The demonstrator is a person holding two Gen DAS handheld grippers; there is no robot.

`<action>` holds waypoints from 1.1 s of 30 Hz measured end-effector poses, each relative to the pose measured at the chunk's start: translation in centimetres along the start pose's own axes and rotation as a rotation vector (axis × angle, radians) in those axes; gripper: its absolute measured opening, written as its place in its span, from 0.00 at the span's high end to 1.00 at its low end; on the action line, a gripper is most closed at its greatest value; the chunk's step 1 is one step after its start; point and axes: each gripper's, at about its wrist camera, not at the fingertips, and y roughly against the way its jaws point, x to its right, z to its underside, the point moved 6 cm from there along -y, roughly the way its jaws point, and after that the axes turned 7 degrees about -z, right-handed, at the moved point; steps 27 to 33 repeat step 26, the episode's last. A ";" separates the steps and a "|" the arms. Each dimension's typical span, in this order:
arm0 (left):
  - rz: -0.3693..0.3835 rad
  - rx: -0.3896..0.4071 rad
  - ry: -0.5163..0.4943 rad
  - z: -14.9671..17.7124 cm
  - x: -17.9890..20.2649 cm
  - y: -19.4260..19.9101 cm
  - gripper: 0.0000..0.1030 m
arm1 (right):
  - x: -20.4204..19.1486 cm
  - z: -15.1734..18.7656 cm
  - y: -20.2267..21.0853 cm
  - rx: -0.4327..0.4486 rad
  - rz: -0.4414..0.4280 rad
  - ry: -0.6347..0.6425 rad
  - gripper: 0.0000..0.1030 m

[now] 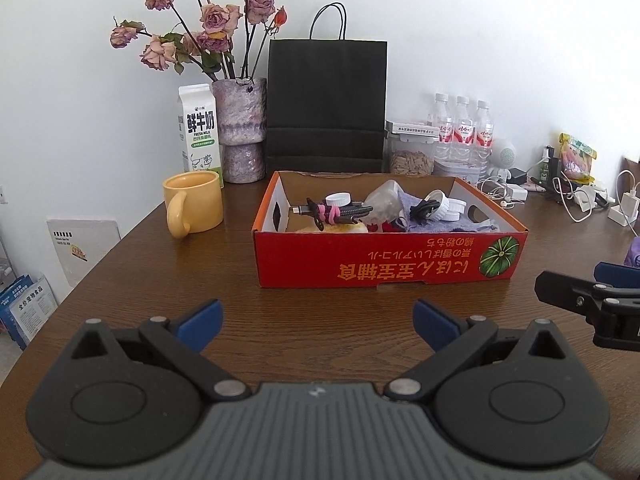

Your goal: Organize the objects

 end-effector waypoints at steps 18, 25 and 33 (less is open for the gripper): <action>0.001 -0.006 0.002 0.1 -0.1 0.2 0.00 | 0.0 0.1 0.0 -0.001 0.001 0.000 0.00; 0.005 -0.006 -0.001 0.1 0.1 0.3 0.00 | -0.1 0.2 0.1 -0.003 0.001 0.000 0.00; 0.003 -0.004 -0.005 0.1 0.1 0.3 0.00 | -0.1 0.2 0.1 -0.002 0.001 0.000 0.00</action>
